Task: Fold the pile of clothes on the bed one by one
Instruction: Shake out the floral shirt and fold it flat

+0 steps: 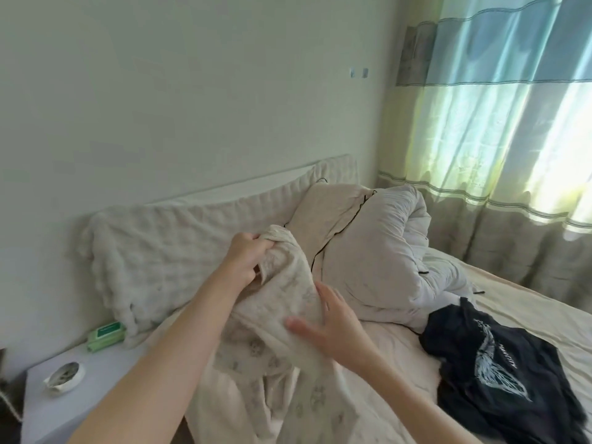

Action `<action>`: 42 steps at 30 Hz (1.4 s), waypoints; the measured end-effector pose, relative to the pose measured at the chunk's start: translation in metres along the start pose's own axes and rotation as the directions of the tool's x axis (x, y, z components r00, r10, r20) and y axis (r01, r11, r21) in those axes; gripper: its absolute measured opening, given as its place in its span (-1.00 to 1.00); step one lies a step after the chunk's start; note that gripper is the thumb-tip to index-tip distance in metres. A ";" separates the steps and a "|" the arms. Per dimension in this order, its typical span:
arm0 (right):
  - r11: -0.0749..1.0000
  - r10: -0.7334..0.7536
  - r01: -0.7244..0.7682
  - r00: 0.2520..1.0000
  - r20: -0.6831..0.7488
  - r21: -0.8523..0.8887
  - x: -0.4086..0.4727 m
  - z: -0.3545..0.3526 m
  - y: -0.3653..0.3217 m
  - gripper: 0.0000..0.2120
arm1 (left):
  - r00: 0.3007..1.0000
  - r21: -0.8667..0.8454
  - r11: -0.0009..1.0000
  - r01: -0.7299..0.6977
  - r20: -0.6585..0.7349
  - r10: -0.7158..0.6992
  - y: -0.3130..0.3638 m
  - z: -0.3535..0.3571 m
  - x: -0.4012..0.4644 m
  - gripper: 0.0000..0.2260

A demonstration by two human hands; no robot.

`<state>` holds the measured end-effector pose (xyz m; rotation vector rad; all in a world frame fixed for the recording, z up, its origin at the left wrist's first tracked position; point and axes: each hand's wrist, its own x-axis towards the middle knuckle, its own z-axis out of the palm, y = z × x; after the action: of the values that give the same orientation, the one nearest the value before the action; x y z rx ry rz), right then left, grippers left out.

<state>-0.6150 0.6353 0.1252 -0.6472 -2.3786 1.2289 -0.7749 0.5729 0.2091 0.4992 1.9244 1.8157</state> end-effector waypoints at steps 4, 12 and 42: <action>0.992 -0.097 0.113 0.965 -0.242 0.057 0.028 -0.005 0.012 -0.78 | 0.991 -0.101 0.994 0.038 0.133 -0.024 0.010 0.005 0.003 -0.83; 0.731 0.372 -0.257 0.927 -0.053 0.632 0.081 -0.059 0.004 -0.77 | 0.873 0.172 0.975 -0.140 0.486 0.040 -0.043 -0.013 -0.018 0.05; 0.998 -0.052 0.053 0.996 -0.069 0.014 0.010 -0.029 -0.012 -0.77 | 0.904 0.422 0.898 -0.123 0.420 -0.073 0.017 0.005 -0.027 -0.91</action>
<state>-0.6105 0.6536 0.1523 -0.6080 -2.3128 1.1827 -0.7506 0.5634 0.2276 0.9870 1.9999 1.1357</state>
